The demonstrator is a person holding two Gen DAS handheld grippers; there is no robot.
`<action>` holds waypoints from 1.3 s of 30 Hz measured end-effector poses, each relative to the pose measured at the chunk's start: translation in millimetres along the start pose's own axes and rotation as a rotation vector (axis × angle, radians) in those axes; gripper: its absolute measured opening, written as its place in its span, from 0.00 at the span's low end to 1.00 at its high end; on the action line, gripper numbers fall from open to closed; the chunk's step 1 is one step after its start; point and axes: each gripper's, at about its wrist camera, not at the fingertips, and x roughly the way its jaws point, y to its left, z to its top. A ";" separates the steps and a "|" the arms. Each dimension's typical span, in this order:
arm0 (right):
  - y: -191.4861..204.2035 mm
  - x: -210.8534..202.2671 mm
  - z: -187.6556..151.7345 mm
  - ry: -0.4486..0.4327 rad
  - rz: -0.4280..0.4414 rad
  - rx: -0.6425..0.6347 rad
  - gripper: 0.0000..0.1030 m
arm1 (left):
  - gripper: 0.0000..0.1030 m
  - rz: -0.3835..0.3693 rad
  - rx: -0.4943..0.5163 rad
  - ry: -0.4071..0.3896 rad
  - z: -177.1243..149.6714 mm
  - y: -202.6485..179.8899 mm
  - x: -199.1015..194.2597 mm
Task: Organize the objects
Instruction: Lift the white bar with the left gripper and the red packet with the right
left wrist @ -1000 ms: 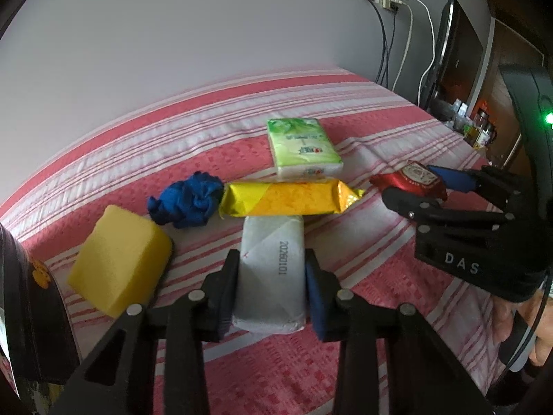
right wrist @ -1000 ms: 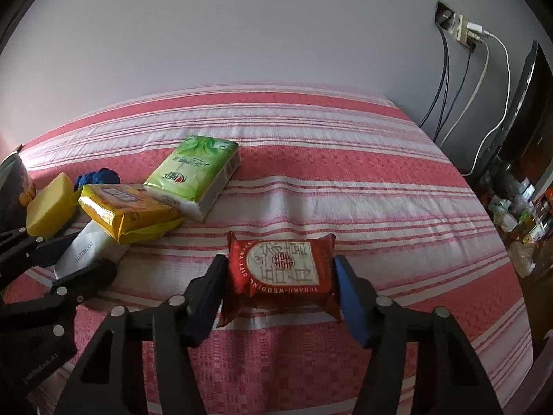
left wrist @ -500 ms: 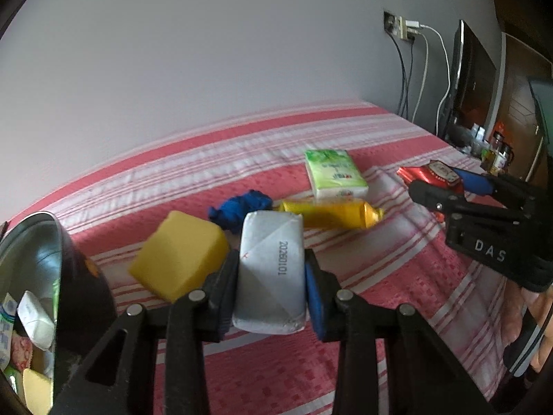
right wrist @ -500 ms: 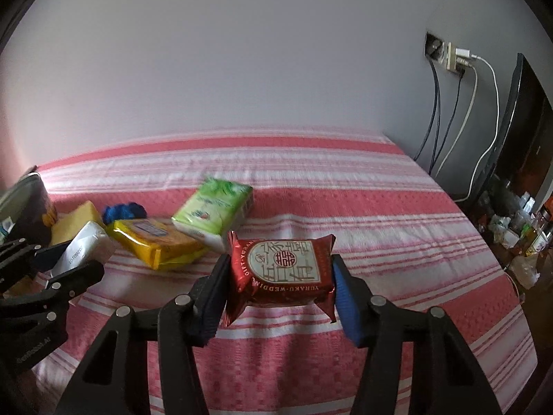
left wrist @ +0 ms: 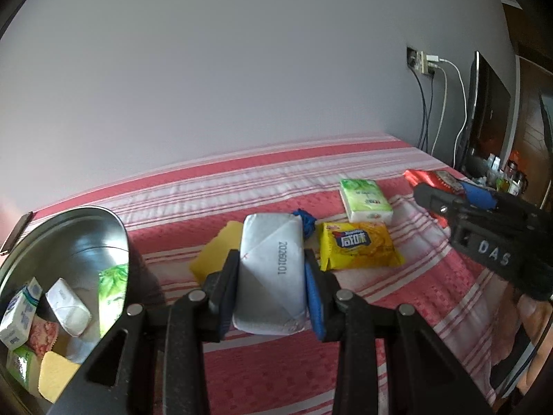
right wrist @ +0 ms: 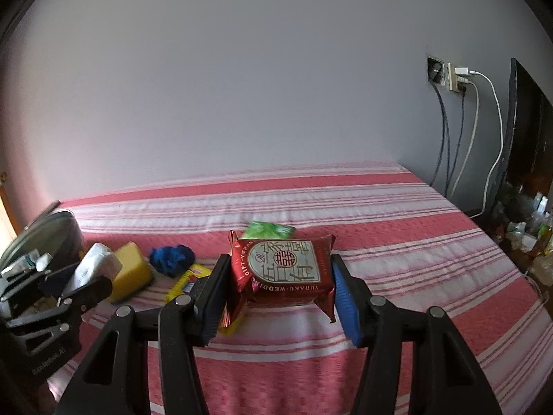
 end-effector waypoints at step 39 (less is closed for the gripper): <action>55.8 -20.1 -4.9 -0.147 0.064 -0.057 0.56 | 0.33 0.092 -0.082 -0.190 -7.2 31.4 -40.0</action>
